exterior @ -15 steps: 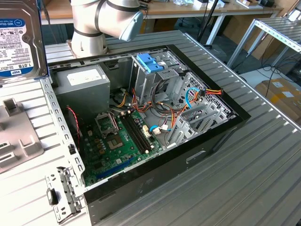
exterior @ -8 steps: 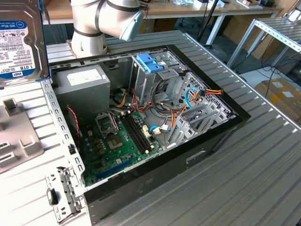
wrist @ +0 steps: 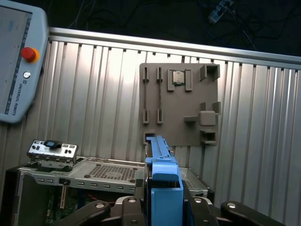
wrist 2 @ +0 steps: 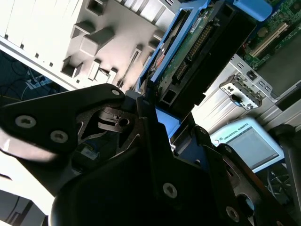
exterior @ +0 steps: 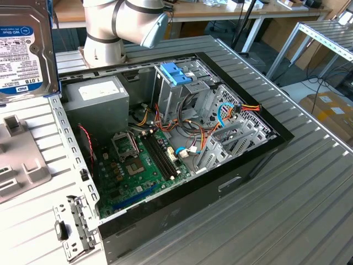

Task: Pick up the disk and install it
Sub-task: 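Pick up the disk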

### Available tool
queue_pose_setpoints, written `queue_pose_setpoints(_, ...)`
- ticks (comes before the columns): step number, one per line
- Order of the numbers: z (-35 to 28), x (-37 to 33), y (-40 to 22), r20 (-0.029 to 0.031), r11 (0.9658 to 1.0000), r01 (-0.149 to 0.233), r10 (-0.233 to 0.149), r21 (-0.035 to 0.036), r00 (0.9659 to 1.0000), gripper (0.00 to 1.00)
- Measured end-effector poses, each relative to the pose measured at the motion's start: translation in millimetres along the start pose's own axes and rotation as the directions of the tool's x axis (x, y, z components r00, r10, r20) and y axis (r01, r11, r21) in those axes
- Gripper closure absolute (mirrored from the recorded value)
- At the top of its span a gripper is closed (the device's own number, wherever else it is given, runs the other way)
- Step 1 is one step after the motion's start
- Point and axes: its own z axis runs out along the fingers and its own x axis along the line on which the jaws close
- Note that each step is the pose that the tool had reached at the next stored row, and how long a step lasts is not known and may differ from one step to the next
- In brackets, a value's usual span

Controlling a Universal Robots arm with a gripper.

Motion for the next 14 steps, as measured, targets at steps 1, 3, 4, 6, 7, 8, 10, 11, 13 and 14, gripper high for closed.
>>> queue_pose_setpoints(1,0.0,0.8,-0.2,0.0000,1.0000,0.000,0.000,0.0000,1.0000,0.63)
queue_pose_setpoints(3,0.1,1.7,-0.4,0.0000,1.0000,0.000,0.000,0.0000,1.0000,0.63)
queue_pose_setpoints(4,0.1,2.6,-0.6,0.0000,1.0000,0.000,0.000,0.0000,1.0000,0.63)
queue_pose_setpoints(6,0.1,3.4,-0.8,0.0000,1.0000,0.000,0.000,0.0000,1.0000,0.63)
queue_pose_setpoints(7,0.2,3.8,-0.9,0.0000,1.0000,0.000,0.000,0.0000,1.0000,0.63)
queue_pose_setpoints(8,0.2,4.2,-1.0,0.0000,1.0000,0.000,0.000,0.0000,1.0000,0.63)
queue_pose_setpoints(10,0.3,5.0,-1.2,0.0000,1.0000,0.000,0.000,0.0000,1.0000,0.63)
queue_pose_setpoints(11,0.3,5.5,-1.3,0.0000,1.0000,0.000,0.000,0.0000,1.0000,0.63)
queue_pose_setpoints(13,0.3,6.4,-1.7,0.0000,1.0000,0.000,0.000,0.0000,1.0000,0.63)
queue_pose_setpoints(14,0.3,6.9,-1.8,0.0000,1.0000,0.000,0.000,0.0000,1.0000,0.63)
